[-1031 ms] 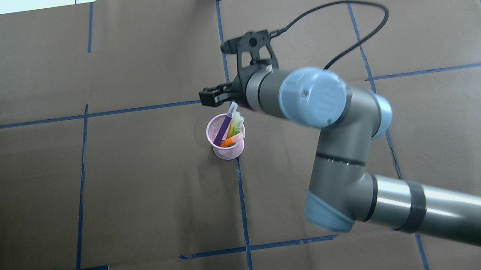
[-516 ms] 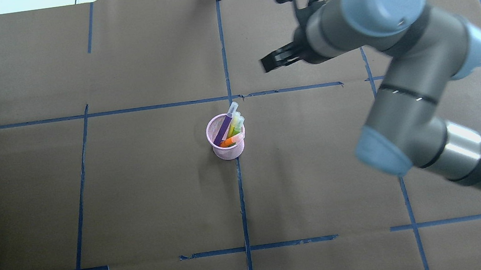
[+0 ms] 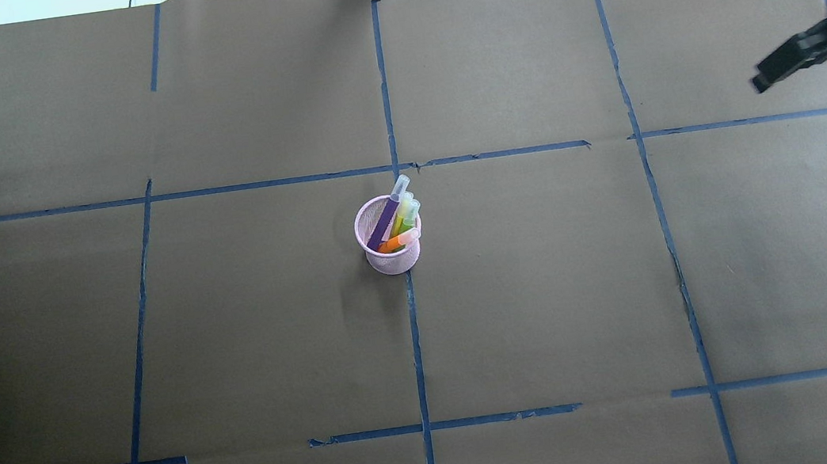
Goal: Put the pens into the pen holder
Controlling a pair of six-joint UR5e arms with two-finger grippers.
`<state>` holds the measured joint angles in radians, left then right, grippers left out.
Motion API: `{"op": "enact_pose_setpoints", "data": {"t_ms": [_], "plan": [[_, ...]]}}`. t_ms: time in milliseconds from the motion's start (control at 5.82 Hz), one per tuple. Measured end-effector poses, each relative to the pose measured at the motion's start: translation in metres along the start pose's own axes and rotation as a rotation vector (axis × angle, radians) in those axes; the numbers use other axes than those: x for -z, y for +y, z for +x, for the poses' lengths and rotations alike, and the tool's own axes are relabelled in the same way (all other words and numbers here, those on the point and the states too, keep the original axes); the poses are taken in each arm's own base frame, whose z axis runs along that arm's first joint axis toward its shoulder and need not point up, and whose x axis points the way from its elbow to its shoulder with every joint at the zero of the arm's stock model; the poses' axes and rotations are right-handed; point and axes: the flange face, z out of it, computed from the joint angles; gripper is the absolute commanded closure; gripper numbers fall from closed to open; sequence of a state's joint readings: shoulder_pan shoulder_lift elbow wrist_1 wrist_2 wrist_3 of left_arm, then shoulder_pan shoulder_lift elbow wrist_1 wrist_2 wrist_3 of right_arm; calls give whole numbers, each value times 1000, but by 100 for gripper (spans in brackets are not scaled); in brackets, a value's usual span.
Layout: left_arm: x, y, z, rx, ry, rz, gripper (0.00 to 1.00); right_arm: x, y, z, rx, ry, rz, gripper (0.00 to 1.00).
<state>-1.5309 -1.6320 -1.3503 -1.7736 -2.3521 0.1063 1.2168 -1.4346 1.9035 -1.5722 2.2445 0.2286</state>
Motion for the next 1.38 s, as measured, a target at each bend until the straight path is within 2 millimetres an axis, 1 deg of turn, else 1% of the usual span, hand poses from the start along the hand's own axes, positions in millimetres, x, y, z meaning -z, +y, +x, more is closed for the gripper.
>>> {"op": "enact_pose_setpoints", "data": {"t_ms": [172,344,516,688,859,1031,1203,1375], "plan": [[-1,0,0,2,1,-3,0,-3,17,79,39,19,-47,0],[-1,1,-1,3,2,-5,0,-9,38,158,66,13,-85,0],[-3,3,-2,6,4,-8,0,-12,60,211,45,7,-102,0],[-4,6,-3,13,6,-15,0,-13,85,246,0,4,-113,0],[-6,7,-4,26,8,-28,0,-20,117,268,-48,-1,-131,0],[-6,8,-5,39,10,-39,0,-26,141,278,-81,-2,-145,0],[-7,10,-6,55,11,-45,0,-29,153,282,-97,1,-155,0],[-9,14,-8,84,12,-53,0,-30,156,283,-104,5,-160,0]]}}
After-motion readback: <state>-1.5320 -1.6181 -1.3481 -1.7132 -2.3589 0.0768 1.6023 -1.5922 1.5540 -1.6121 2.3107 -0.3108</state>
